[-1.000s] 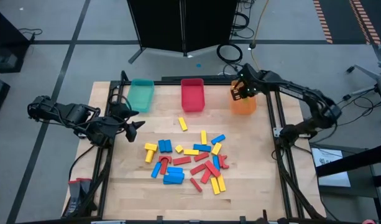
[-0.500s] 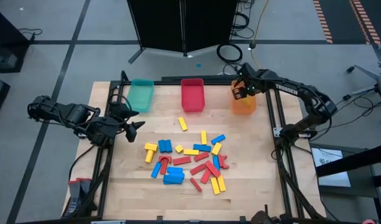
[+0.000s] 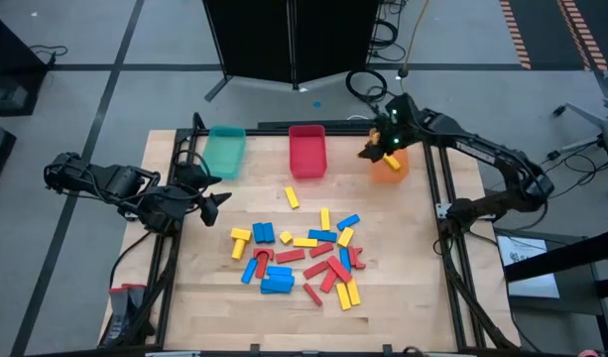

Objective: Sort blocks
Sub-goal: Put the yellow block into the orange bin

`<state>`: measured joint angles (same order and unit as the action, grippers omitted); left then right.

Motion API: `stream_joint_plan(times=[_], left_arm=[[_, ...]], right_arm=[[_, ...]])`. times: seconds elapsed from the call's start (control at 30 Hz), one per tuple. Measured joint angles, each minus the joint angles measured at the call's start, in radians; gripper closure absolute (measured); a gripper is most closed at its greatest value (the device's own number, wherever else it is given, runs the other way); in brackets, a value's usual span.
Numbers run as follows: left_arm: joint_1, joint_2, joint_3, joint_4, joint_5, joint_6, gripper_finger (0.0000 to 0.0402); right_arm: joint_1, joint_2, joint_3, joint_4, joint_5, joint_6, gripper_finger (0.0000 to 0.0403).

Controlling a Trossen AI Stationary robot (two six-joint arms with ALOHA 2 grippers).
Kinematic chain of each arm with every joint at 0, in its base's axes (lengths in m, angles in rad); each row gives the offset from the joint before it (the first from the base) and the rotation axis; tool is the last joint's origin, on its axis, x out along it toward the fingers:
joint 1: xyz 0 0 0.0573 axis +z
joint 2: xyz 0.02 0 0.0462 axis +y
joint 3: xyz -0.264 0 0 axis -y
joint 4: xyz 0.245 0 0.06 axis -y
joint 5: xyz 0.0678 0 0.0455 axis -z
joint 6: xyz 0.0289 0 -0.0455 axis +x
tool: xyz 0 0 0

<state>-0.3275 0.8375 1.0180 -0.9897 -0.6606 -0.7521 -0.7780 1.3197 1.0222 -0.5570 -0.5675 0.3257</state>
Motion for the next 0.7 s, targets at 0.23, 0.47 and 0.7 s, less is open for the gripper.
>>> stream_joint_plan(times=[0.23, 0.47, 0.7], left_arm=[[0.0, 0.0, 0.0, 0.0, -0.003, 0.0, 0.0134], [0.0, 0.0, 0.0, 0.0, -0.003, 0.026, 0.0134], [0.0, 0.0, 0.0, 0.0, -0.003, 0.025, 0.0134]], right_arm=[[0.265, -0.035, 0.0, 0.097, -0.037, -0.021, 0.0229], [0.544, 0.033, 0.0, 0.081, 0.155, -0.255, 0.0235], [0.723, 0.139, 0.0, 0.007, 0.283, -0.43, 0.0217]])
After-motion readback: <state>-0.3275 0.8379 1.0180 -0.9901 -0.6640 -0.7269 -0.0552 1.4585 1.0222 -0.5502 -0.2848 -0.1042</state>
